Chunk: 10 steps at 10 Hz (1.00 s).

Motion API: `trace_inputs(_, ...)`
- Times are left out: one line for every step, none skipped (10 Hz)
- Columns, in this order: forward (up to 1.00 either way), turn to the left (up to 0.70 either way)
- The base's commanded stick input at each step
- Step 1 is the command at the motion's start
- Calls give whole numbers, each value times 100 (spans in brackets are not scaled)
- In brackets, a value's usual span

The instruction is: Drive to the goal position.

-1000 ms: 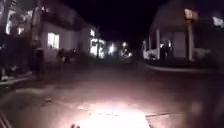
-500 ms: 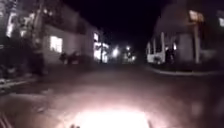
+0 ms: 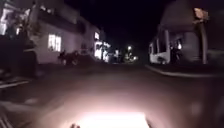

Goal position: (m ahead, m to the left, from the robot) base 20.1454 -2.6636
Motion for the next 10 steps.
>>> trace_inputs(100, 0)
trace_inputs(100, 0)
trace_inputs(100, 0)
trace_inputs(100, 0)
trace_inputs(100, 0)
trace_inputs(100, 0)
trace_inputs(100, 0)
trace_inputs(100, 0)
trace_inputs(100, 0)
trace_inputs(100, 0)
